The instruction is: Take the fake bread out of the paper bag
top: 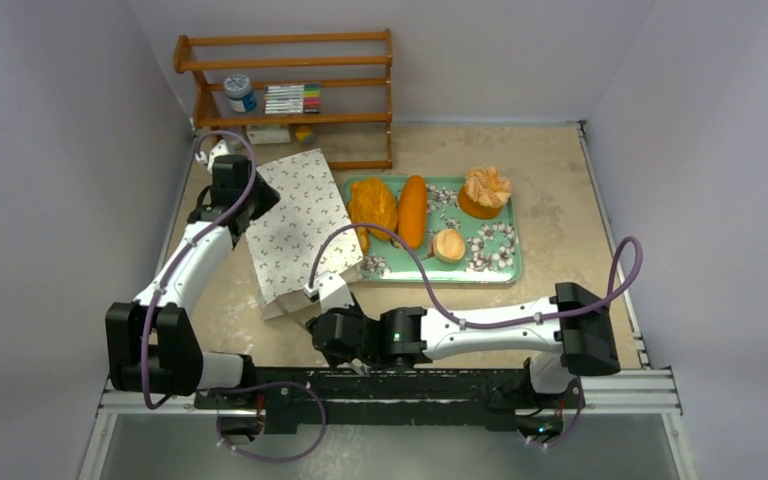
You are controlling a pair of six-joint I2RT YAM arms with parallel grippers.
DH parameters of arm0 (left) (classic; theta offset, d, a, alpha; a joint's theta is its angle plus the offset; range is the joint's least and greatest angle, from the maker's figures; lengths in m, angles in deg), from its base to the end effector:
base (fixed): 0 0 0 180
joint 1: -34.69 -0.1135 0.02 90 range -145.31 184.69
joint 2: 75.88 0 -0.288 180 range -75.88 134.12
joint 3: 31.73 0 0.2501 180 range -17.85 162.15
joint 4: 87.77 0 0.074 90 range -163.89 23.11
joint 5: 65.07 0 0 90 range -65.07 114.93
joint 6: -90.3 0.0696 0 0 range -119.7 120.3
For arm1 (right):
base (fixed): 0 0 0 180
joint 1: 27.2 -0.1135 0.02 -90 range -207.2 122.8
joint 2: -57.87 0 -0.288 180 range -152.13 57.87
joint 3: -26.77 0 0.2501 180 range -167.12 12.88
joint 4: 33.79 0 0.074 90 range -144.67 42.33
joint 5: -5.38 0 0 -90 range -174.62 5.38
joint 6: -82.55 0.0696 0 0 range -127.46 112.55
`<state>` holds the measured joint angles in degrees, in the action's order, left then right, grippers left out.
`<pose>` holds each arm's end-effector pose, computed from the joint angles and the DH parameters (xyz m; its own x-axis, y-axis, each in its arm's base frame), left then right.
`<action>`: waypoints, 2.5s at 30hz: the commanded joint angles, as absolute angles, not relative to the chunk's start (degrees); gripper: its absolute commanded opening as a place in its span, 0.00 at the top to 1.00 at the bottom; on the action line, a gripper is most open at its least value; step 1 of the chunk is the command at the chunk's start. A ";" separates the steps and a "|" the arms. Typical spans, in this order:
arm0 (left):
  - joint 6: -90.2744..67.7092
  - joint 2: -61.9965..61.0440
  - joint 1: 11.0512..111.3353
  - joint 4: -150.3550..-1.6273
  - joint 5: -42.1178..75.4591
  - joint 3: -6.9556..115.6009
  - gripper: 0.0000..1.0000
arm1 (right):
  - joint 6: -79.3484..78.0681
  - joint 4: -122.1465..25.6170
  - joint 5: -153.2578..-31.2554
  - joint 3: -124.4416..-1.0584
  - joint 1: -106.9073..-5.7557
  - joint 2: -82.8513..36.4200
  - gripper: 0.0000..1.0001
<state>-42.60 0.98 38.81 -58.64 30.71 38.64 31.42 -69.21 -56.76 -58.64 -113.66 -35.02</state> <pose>0.3191 -0.0160 0.2823 -0.4186 -0.6489 -0.6354 -0.4029 0.7597 -0.5104 0.0560 0.3790 0.2763 -0.5732 -0.2803 -0.7700 -0.6442 0.7349 0.2120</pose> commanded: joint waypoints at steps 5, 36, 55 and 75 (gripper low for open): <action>-42.63 -0.77 38.21 -61.28 30.92 37.86 0.68 | 28.51 -63.42 -58.07 -62.77 -110.20 -38.83 0.43; -43.54 -0.62 38.12 -63.81 30.27 34.63 0.68 | 26.79 -59.32 -61.47 -65.25 -103.14 -48.61 0.54; -43.10 3.12 38.12 -64.69 31.36 35.19 0.69 | 25.28 -62.28 -64.01 -59.16 -103.14 -36.80 0.75; -40.97 4.72 38.12 -64.67 34.33 35.00 0.69 | 22.18 -61.32 -69.38 -50.88 -103.22 -25.55 0.64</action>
<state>-42.51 5.37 38.55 -62.71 32.72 34.64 23.94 -64.79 -69.24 -49.44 -103.28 -26.49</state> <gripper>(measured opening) 0.316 0.435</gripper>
